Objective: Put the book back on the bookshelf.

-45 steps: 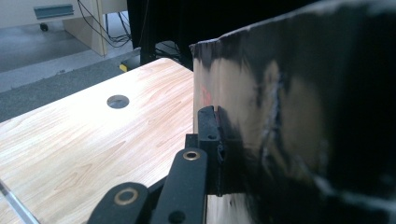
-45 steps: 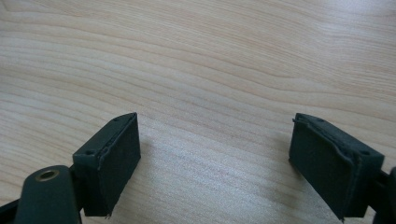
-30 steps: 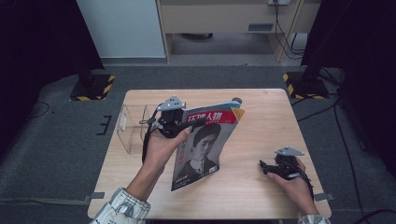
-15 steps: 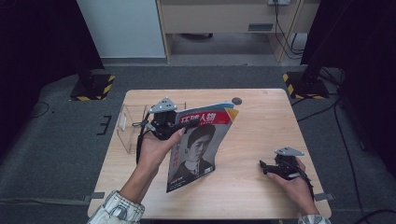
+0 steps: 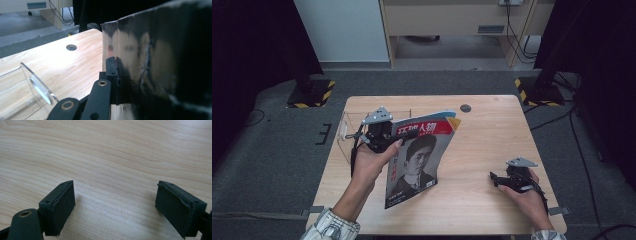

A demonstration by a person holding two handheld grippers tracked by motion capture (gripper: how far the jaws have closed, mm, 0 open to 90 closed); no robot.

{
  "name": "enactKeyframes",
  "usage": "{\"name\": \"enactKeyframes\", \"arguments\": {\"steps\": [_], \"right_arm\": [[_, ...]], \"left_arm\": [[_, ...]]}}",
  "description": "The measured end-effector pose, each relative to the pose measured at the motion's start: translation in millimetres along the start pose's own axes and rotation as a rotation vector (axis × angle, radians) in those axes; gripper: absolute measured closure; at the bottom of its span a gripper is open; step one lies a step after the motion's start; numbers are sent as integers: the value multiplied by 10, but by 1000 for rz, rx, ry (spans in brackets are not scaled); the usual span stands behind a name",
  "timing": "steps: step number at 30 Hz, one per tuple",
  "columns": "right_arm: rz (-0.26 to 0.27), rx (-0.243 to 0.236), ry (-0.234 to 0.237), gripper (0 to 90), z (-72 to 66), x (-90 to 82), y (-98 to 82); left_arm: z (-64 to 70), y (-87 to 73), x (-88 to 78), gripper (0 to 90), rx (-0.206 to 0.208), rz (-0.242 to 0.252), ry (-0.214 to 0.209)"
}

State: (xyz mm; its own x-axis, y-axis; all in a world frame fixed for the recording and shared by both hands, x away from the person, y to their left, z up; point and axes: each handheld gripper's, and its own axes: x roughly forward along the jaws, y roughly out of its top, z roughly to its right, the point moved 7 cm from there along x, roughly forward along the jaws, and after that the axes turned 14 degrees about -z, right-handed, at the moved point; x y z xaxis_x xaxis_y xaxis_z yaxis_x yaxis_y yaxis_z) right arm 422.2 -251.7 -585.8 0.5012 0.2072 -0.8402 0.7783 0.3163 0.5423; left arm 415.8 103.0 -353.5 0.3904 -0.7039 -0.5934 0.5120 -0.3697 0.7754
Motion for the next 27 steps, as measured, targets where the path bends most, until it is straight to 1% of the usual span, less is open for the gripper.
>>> {"name": "enactKeyframes", "arguments": {"steps": [17,18,25,27], "right_arm": [[0,0,0,163,0,0,0],[0,0,1,164,0,0,0],[0,0,0,163,0,0,0],[2,0,0,162,0,2,2]], "left_arm": [[-139,-126,-233,866,-29,24,27],[-161,-143,-268,866,-32,29,32],[-224,-202,-367,866,-44,33,51],[-246,-221,-404,866,-54,38,57]]}}
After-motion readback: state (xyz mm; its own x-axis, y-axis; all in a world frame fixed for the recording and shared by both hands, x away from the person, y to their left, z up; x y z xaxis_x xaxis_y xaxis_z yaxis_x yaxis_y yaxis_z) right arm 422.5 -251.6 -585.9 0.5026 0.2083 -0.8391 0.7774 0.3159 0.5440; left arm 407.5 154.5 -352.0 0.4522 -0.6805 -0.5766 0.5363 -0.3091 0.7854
